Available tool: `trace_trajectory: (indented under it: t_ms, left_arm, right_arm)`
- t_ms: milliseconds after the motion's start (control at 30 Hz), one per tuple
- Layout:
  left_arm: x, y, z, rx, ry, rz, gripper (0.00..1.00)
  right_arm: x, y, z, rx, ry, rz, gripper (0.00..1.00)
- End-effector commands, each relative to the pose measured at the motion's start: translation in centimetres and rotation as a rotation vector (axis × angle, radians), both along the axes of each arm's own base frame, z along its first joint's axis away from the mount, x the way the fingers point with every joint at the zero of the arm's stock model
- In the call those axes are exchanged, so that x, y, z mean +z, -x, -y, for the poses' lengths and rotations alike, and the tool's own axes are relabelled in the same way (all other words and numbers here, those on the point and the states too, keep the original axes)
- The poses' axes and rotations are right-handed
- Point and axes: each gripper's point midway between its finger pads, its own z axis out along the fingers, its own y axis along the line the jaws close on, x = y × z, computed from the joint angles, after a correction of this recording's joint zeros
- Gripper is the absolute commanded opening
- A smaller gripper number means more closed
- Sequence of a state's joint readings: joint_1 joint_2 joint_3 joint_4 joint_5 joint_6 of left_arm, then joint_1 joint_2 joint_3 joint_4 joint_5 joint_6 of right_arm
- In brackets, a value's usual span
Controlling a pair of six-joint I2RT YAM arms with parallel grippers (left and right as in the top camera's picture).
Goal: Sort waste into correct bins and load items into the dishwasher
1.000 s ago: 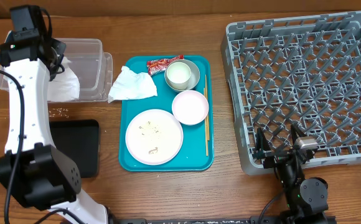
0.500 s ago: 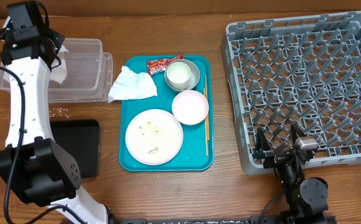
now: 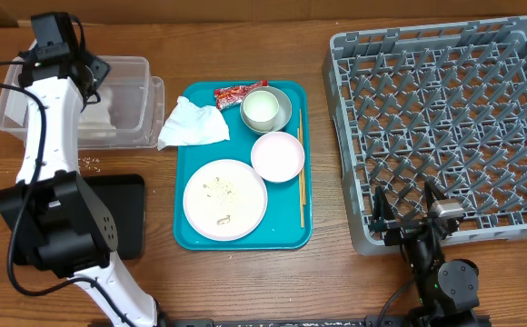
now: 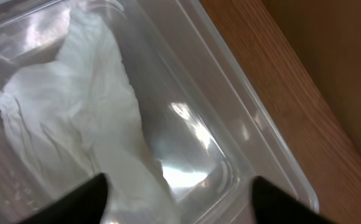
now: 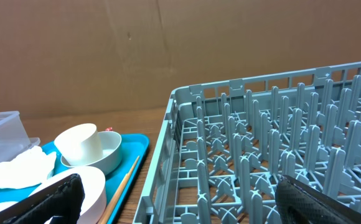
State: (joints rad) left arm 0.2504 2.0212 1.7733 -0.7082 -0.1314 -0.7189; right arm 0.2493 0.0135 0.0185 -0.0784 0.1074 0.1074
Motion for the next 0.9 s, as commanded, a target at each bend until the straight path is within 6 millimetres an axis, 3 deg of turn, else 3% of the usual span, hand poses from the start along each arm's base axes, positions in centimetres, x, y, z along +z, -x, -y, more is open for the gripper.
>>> trace_trajectory:
  t_ms: [0,200,300,400,533,633,733,867]
  left_arm:
    - [2.2,-1.1,1.9,-0.172,0.002,0.055,0.84]
    - [9.4,0.0,3.8,-0.301,-0.032,0.183,0.84]
    - [13.4,0.9,7.1,-0.476,-0.033,0.272,0.83]
    - [14.7,2.4,11.1,-0.633,-0.017,0.275,0.74]
    - [12.2,3.6,16.5,-0.771,0.014,0.167,0.68]
    - [8.6,3.8,20.4,-0.907,-0.025,0.049,0.72]
    - [4.5,3.6,22.2,-0.936,-0.095,-0.086,0.71]
    - [-0.4,3.2,23.3,-0.939,-0.193,-0.236,0.6]
  right_arm:
    - [-0.1,0.0,0.0,0.0,0.002,0.006,1.0]
    - [-0.1,0.0,0.0,0.0,0.002,0.006,1.0]
    - [-0.1,0.0,0.0,0.0,0.002,0.006,1.0]
    - [-0.1,0.0,0.0,0.0,0.002,0.006,1.0]
    - [-0.1,0.0,0.0,0.0,0.002,0.006,1.0]
    - [-0.1,0.0,0.0,0.0,0.002,0.006,1.0]
    - [-0.1,0.0,0.0,0.0,0.002,0.006,1.0]
    - [-0.1,0.0,0.0,0.0,0.002,0.006,1.0]
